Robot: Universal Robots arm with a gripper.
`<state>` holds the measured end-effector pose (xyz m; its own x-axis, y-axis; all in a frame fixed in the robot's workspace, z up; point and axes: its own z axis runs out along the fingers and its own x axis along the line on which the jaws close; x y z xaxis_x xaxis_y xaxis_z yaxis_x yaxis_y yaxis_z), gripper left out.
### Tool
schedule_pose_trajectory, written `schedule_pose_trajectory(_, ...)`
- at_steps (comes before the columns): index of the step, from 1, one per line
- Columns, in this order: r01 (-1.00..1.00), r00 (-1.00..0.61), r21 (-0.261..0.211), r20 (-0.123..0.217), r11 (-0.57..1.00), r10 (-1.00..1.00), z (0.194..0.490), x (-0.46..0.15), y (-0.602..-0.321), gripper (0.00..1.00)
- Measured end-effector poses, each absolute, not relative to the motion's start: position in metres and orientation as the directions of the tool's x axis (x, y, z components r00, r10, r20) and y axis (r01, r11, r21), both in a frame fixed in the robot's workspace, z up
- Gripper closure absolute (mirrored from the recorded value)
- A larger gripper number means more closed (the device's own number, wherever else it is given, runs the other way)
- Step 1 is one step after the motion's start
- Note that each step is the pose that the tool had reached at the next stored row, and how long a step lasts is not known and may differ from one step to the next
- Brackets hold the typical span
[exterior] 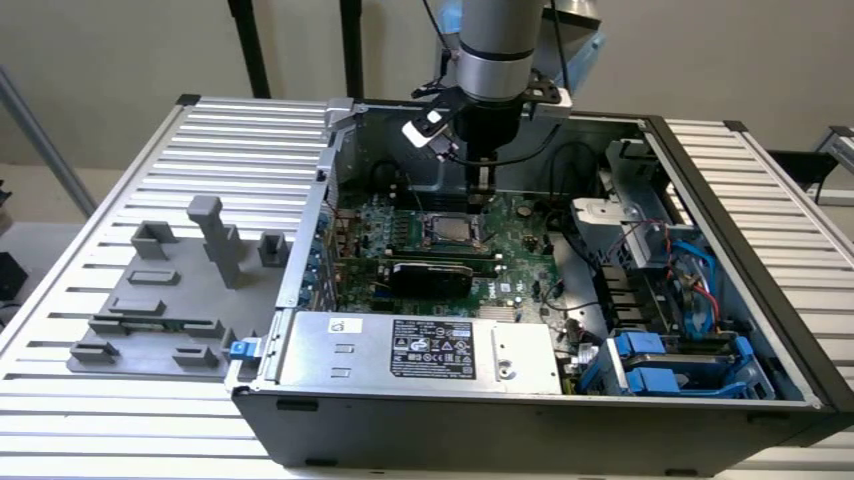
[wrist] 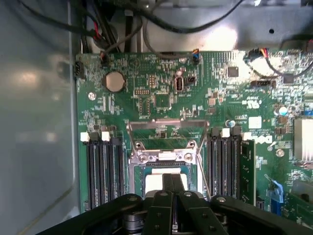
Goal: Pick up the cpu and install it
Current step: 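Close the cpu cover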
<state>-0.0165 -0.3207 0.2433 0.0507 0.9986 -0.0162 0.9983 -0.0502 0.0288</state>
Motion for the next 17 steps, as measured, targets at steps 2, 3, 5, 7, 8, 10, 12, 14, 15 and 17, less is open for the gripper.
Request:
schedule_pose_trajectory(2,0.998,0.051,0.022,-0.016,-0.05,0.999,0.25,-0.01,-0.321,0.89)
schedule_pose_trajectory(3,0.999,0.05,0.019,-0.016,-0.05,0.999,0.253,-0.006,-0.322,0.89)
schedule_pose_trajectory(5,0.999,0.05,0.013,-0.015,-0.05,0.999,0.26,0.003,-0.322,0.89)
schedule_pose_trajectory(7,0.999,0.05,0.008,-0.014,-0.05,0.999,0.265,0.012,-0.323,0.89)
schedule_pose_trajectory(8,0.999,0.05,0.007,-0.014,-0.05,0.999,0.268,0.016,-0.323,0.89)
schedule_pose_trajectory(10,0.999,0.05,0.005,-0.014,-0.05,0.999,0.272,0.023,-0.324,0.89)
schedule_pose_trajectory(12,0.999,0.05,0.003,-0.013,-0.05,0.999,0.274,0.029,-0.325,0.89)
schedule_pose_trajectory(14,0.999,0.05,0.003,-0.013,-0.05,0.999,0.275,0.031,-0.325,0.89)
schedule_pose_trajectory(15,0.999,0.05,0.003,-0.013,-0.05,0.999,0.275,0.032,-0.325,0.89)
schedule_pose_trajectory(17,0.999,0.05,0.003,-0.013,-0.05,0.999,0.275,0.032,-0.326,0.89)
